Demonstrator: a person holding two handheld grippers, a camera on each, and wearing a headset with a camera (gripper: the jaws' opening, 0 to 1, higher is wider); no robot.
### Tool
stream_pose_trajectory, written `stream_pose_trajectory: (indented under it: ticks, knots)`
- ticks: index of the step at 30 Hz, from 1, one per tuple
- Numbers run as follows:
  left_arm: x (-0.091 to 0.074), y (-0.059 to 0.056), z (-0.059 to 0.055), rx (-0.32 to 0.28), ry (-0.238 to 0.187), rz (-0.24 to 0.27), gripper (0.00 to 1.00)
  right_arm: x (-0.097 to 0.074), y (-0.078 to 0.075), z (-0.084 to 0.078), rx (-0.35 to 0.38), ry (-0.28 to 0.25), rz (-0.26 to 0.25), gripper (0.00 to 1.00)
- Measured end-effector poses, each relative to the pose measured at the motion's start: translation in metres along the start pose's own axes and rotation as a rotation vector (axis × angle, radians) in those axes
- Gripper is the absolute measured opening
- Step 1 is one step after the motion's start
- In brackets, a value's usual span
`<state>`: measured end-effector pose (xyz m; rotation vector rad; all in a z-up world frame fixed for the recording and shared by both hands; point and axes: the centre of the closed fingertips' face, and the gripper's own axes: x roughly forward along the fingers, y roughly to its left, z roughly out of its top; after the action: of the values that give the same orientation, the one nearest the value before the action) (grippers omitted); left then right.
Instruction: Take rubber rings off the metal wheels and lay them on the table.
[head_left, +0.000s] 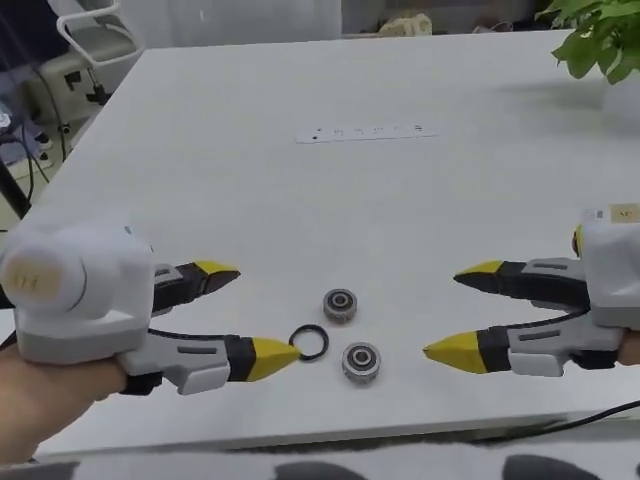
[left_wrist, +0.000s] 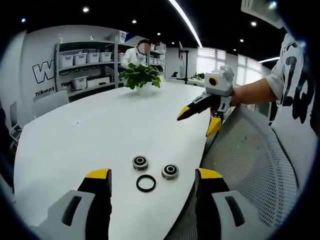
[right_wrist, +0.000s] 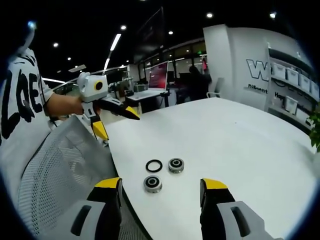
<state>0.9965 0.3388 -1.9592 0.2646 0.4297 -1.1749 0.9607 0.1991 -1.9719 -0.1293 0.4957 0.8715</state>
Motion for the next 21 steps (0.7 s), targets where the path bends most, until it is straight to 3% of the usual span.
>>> stream_pose_trajectory:
  ticks: [6, 21]
  knots:
    - [0.001, -0.0052, -0.0043, -0.013, -0.003, 0.001, 0.65, -0.0006, -0.0006, -0.0012, 0.003, -0.005, -0.008, 0.62]
    - [0.0014, -0.0029, -0.0096, -0.012, 0.005, 0.026, 0.65, -0.0006, -0.0018, -0.0055, 0.013, -0.008, -0.029, 0.63]
